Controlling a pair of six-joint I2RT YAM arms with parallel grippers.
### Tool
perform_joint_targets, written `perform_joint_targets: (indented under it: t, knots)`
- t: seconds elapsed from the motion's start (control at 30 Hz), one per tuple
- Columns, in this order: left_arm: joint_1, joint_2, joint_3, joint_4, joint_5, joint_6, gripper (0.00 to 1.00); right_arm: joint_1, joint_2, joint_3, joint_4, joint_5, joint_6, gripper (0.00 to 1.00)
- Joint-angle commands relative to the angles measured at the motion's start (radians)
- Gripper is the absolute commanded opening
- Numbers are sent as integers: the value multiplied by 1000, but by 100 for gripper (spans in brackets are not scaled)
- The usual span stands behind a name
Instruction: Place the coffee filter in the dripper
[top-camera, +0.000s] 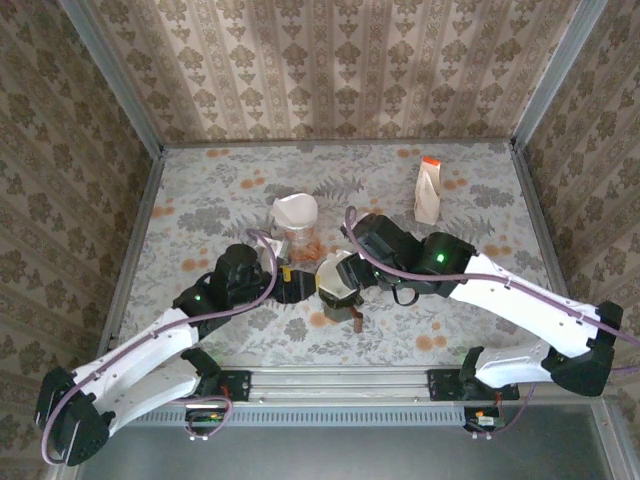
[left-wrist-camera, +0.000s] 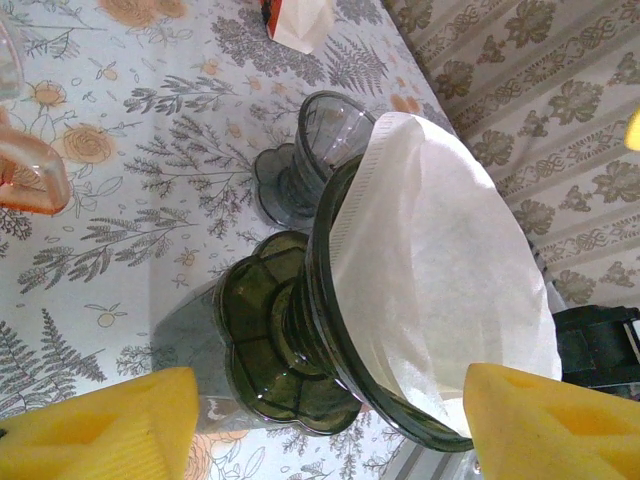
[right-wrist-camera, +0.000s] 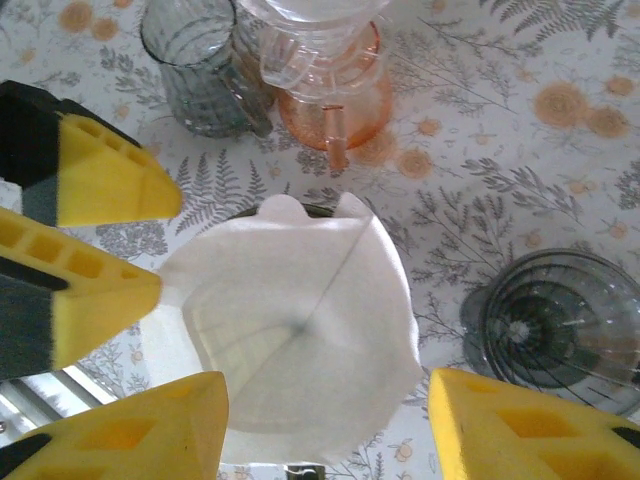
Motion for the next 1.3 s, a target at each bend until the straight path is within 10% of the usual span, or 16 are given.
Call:
perform_joint_targets:
  t: [0.0, 1.27]
  knots:
    - [-9, -15, 25, -10, -1, 7, 74, 3, -8, -38, 5, 57, 40, 58]
    - [-8, 18, -21, 21, -6, -2, 69, -83, 335, -28, -21, -72, 73, 65]
